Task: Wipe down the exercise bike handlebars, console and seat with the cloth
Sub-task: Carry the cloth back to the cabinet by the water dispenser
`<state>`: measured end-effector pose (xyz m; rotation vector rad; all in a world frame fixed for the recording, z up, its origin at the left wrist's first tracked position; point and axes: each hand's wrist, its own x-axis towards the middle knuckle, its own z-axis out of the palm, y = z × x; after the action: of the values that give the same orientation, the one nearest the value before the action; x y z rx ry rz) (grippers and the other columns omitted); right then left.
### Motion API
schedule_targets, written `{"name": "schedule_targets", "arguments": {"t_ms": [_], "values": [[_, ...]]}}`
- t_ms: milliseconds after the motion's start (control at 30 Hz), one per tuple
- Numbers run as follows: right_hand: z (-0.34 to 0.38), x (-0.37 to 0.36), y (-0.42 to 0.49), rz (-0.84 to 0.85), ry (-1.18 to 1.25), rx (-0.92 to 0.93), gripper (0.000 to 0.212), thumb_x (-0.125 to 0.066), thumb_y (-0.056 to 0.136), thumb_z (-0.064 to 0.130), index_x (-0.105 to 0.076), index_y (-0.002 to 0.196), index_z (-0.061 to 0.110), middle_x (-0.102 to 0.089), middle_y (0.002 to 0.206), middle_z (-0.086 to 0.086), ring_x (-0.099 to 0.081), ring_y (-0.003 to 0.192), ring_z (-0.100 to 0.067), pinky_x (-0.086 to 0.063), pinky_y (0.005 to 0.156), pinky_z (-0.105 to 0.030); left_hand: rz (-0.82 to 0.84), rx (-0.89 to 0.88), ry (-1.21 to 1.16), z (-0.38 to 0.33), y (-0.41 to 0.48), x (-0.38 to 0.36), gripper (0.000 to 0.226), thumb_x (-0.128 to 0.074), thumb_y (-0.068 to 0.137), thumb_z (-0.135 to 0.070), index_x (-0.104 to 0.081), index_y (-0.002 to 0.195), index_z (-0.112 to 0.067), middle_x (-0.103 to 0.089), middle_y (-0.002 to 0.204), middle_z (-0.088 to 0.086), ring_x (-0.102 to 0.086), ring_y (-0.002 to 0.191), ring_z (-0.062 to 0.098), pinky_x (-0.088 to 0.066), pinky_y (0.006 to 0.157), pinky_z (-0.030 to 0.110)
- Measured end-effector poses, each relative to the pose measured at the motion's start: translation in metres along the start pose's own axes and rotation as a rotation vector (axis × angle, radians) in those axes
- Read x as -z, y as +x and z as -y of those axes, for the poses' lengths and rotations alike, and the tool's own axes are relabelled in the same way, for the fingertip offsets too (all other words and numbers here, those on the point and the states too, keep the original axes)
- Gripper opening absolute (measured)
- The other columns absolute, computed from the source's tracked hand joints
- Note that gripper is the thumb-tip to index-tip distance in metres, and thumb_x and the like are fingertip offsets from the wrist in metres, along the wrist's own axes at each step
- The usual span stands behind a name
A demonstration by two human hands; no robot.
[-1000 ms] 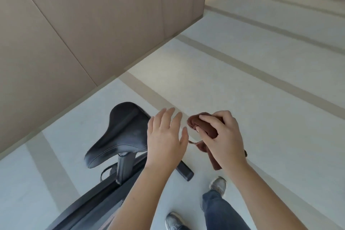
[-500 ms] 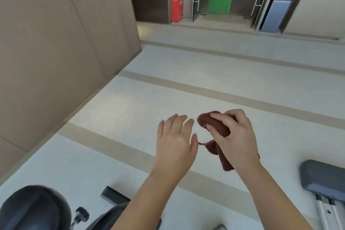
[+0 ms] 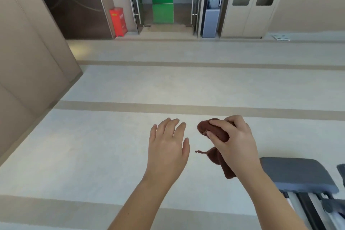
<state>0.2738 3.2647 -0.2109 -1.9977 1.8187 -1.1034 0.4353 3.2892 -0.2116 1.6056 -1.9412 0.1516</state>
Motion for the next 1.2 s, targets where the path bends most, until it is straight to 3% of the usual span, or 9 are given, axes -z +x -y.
{"name": "schedule_targets", "arguments": {"t_ms": [300, 400, 767, 1067, 1200], "values": [[-0.042, -0.057, 0.127, -0.025, -0.023, -0.071, 0.025, -0.071, 0.076, 0.02, -0.069, 0.1, 0.027, -0.051, 0.098, 0.002, -0.048, 0.094, -0.022, -0.04, 0.069, -0.028, 0.07, 0.014, -0.061, 0.054, 0.119, -0.091, 0.034, -0.073, 0.07, -0.006, -0.064, 0.103, -0.002, -0.065, 0.106, 0.016, -0.059, 0.102, 0.035, -0.044, 0.089, 0.055], [-0.045, -0.083, 0.193, -0.01, -0.022, -0.09, 0.025, -0.071, 0.076, 0.02, -0.07, 0.1, 0.026, -0.047, 0.096, 0.006, -0.049, 0.094, -0.021, -0.036, 0.072, -0.025, 0.063, 0.055, -0.09, 0.091, 0.181, -0.117, 0.034, -0.072, 0.072, -0.004, -0.064, 0.105, -0.001, -0.064, 0.107, 0.017, -0.057, 0.104, 0.037, -0.043, 0.09, 0.055], [-0.054, -0.153, 0.409, -0.048, 0.043, -0.15, 0.024, -0.071, 0.077, 0.02, -0.07, 0.1, 0.026, -0.047, 0.099, 0.003, -0.05, 0.098, -0.021, -0.04, 0.084, -0.027, 0.12, -0.058, -0.134, 0.167, 0.397, -0.197, 0.033, -0.069, 0.075, -0.007, -0.062, 0.108, -0.002, -0.063, 0.11, 0.015, -0.055, 0.106, 0.036, -0.041, 0.092, 0.055], [-0.157, -0.173, 0.567, -0.138, 0.054, -0.231, 0.025, -0.071, 0.077, 0.021, -0.069, 0.101, 0.026, -0.049, 0.1, 0.002, -0.052, 0.1, -0.024, -0.045, 0.087, -0.035, 0.181, -0.2, -0.181, 0.148, 0.558, -0.33, 0.033, -0.068, 0.077, -0.011, -0.061, 0.109, -0.004, -0.064, 0.109, 0.014, -0.056, 0.106, 0.034, -0.042, 0.091, 0.052], [-0.222, -0.16, 0.655, -0.204, 0.018, -0.275, 0.025, -0.072, 0.077, 0.021, -0.069, 0.101, 0.026, -0.046, 0.098, 0.005, -0.051, 0.099, -0.023, -0.043, 0.085, -0.03, 0.205, -0.299, -0.195, 0.114, 0.651, -0.394, 0.033, -0.067, 0.078, -0.013, -0.061, 0.109, -0.003, -0.063, 0.11, 0.015, -0.055, 0.107, 0.033, -0.04, 0.091, 0.051]]}}
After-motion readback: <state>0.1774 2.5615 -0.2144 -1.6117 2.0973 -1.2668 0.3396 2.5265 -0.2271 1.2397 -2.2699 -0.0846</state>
